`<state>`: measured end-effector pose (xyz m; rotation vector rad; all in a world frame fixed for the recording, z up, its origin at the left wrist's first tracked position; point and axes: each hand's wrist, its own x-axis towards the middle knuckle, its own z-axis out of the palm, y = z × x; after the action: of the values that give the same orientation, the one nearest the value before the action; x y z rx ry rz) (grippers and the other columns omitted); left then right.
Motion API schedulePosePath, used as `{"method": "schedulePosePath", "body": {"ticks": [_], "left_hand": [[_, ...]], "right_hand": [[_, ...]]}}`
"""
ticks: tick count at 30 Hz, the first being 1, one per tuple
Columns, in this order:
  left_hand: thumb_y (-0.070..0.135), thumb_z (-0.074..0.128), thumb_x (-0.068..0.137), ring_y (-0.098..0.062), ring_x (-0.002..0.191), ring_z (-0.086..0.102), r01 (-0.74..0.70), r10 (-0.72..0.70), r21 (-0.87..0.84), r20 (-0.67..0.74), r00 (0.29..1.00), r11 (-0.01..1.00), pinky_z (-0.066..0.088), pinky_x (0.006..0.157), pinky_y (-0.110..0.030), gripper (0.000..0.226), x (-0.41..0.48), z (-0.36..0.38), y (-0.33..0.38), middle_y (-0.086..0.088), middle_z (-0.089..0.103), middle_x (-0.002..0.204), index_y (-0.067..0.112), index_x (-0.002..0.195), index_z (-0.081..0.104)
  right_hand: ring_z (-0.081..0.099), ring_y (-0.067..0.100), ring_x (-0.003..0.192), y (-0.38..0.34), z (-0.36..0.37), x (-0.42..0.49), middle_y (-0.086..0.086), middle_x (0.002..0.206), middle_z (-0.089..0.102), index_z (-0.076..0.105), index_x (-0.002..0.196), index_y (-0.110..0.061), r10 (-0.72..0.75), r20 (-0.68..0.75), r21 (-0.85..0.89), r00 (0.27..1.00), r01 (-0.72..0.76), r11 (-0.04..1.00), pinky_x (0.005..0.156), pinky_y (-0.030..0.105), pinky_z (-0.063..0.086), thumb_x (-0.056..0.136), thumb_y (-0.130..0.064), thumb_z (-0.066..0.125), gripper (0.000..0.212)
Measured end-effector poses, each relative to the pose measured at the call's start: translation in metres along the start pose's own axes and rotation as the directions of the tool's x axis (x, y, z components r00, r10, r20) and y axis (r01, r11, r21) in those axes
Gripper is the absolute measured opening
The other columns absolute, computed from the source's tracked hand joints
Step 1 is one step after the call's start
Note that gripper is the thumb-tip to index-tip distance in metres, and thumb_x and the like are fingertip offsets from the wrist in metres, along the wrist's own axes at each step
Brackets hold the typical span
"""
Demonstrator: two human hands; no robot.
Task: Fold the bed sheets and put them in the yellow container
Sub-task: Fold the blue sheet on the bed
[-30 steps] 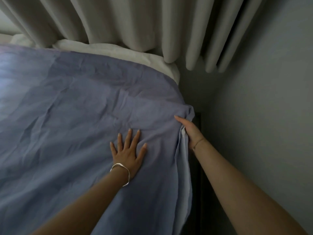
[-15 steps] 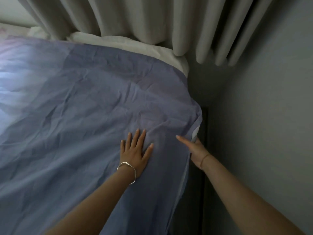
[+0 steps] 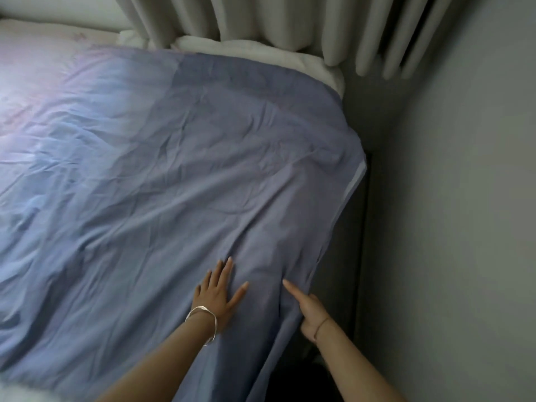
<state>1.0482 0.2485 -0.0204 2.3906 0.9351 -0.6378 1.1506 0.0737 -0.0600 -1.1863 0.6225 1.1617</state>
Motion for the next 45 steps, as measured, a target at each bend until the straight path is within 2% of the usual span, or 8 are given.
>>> {"method": "schedulePosePath", "body": {"ticks": [7, 14, 19, 24, 28, 32, 38, 45], "left_hand": [[0.074, -0.009, 0.056, -0.022, 0.145, -0.011, -0.069, 0.064, 0.091, 0.054, 0.996, 0.993, 0.002, 0.117, -0.047, 0.097, -0.068, 0.052, -0.058, 0.006, -0.016, 0.157, 0.039, 0.146, -0.013], [0.063, 0.004, 0.089, -0.021, 0.143, -0.017, -0.093, 0.096, -0.082, 0.036, 0.995, 0.992, -0.008, 0.117, -0.045, 0.065, -0.107, 0.084, -0.083, 0.006, -0.020, 0.156, 0.036, 0.144, -0.018], [0.040, 0.010, 0.101, -0.020, 0.145, -0.011, -0.122, 0.127, -0.162, 0.019, 0.992, 0.979, -0.005, 0.118, -0.044, 0.052, -0.125, 0.083, -0.087, 0.005, -0.012, 0.157, 0.029, 0.148, -0.009], [0.049, 0.004, 0.098, -0.019, 0.145, -0.010, -0.206, 0.205, -0.089, -0.020, 0.979, 0.975, -0.007, 0.117, -0.041, 0.056, -0.147, 0.095, -0.084, 0.006, -0.011, 0.158, 0.031, 0.148, -0.010], [0.071, -0.009, 0.072, -0.022, 0.144, -0.015, -0.189, 0.188, -0.033, -0.036, 0.982, 0.981, -0.009, 0.116, -0.043, 0.081, -0.153, 0.110, -0.093, 0.006, -0.018, 0.156, 0.034, 0.144, -0.021], [0.067, -0.002, 0.077, -0.024, 0.144, -0.017, -0.172, 0.170, -0.090, -0.028, 0.985, 0.981, -0.010, 0.115, -0.047, 0.068, -0.165, 0.119, -0.095, 0.006, -0.019, 0.156, 0.042, 0.135, -0.028], [0.067, 0.004, 0.085, -0.024, 0.143, -0.019, -0.126, 0.126, -0.111, -0.016, 0.992, 0.986, -0.011, 0.114, -0.049, 0.071, -0.173, 0.123, -0.088, 0.004, -0.020, 0.156, 0.036, 0.143, -0.022], [0.071, 0.002, 0.077, -0.023, 0.143, -0.019, -0.085, 0.082, -0.144, -0.029, 0.996, 0.986, -0.013, 0.113, -0.049, 0.079, -0.174, 0.130, -0.083, 0.005, -0.021, 0.156, 0.036, 0.144, -0.021]], "right_hand": [[0.064, 0.029, 0.103, 0.104, 0.009, -0.054, 0.013, 0.107, 0.070, 0.066, 0.111, -0.006, -0.055, -0.013, -0.057, 0.998, 0.054, 0.997, 0.088, 0.039, 0.052, 0.067, -0.027, 0.079, 0.051], [0.061, 0.029, 0.105, 0.168, 0.013, -0.095, 0.009, 0.111, 0.066, 0.061, 0.116, -0.012, -0.134, -0.139, -0.162, 0.981, 0.111, 0.981, 0.092, 0.042, 0.051, 0.087, -0.022, 0.066, 0.031], [0.061, 0.026, 0.105, 0.163, 0.005, -0.123, 0.011, 0.112, 0.067, 0.061, 0.115, -0.013, -0.181, -0.041, 0.181, 0.983, 0.186, 0.966, 0.083, 0.037, 0.052, 0.096, -0.024, 0.052, 0.024], [0.060, 0.028, 0.103, 0.181, -0.029, -0.125, 0.013, 0.114, 0.064, 0.058, 0.123, -0.009, -0.240, -0.250, 0.045, 0.938, 0.259, 0.965, 0.088, 0.039, 0.051, 0.092, -0.036, 0.057, 0.041], [0.063, 0.023, 0.106, 0.213, -0.036, -0.132, 0.005, 0.113, 0.068, 0.060, 0.118, -0.017, -0.205, -0.094, -0.096, 0.974, 0.196, 0.976, 0.093, 0.038, 0.050, 0.072, -0.048, 0.071, 0.057], [0.062, 0.015, 0.093, 0.239, -0.028, -0.144, 0.002, 0.105, 0.068, 0.063, 0.109, -0.018, -0.222, -0.168, -0.247, 0.960, 0.177, 0.953, 0.070, 0.022, 0.048, 0.081, -0.035, 0.069, 0.034], [0.063, 0.017, 0.070, 0.256, -0.020, -0.149, 0.008, 0.084, 0.068, 0.063, 0.098, -0.006, -0.189, -0.328, -0.212, 0.926, 0.123, 0.970, 0.058, 0.025, 0.052, 0.082, -0.031, 0.071, 0.030], [0.065, 0.023, 0.094, 0.247, -0.014, -0.152, 0.013, 0.100, 0.068, 0.063, 0.097, -0.010, -0.088, -0.180, 0.228, 0.980, 0.129, 0.965, 0.081, 0.030, 0.052, 0.088, -0.011, 0.063, 0.009]]}}
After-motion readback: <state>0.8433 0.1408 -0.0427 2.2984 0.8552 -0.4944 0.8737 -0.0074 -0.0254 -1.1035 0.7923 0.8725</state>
